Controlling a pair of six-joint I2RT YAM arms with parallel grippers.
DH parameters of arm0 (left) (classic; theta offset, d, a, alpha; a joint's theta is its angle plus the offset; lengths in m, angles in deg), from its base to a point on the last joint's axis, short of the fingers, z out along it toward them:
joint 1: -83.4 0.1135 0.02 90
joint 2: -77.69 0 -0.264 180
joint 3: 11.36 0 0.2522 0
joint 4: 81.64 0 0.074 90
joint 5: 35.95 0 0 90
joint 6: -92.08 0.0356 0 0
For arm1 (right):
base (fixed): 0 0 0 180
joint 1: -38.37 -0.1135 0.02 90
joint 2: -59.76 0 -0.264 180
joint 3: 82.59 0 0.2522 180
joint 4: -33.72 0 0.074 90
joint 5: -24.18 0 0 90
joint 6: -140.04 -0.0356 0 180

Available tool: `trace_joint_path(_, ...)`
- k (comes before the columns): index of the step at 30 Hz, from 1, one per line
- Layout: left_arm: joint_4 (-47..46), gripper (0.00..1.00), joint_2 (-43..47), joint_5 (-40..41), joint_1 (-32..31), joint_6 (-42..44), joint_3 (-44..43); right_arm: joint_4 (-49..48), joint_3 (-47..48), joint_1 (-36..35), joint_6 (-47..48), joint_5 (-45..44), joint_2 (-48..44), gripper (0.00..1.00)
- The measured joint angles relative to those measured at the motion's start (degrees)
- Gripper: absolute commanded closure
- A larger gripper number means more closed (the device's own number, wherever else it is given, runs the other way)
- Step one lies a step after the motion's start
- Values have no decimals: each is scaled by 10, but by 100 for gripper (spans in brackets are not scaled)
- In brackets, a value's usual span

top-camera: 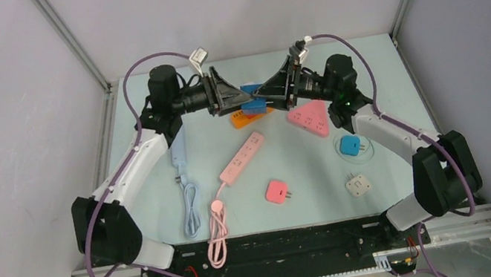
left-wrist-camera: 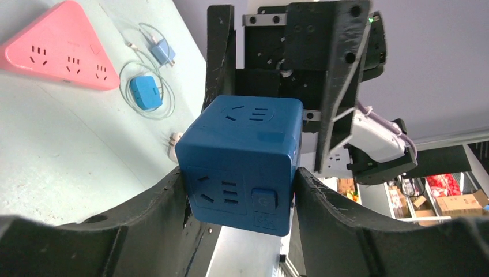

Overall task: Insert the plug
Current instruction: Pick up the plug from the center of the board.

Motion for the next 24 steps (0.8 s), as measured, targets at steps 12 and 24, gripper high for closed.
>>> trace_joint_path(12, 27, 100, 0, -10, 38, 116, 32, 212, 8, 60, 165, -63, -87, 1)
trace_joint_path(24, 215, 100, 46, 94, 45, 438, 80, 425, 9, 101, 282, -175, -116, 6)
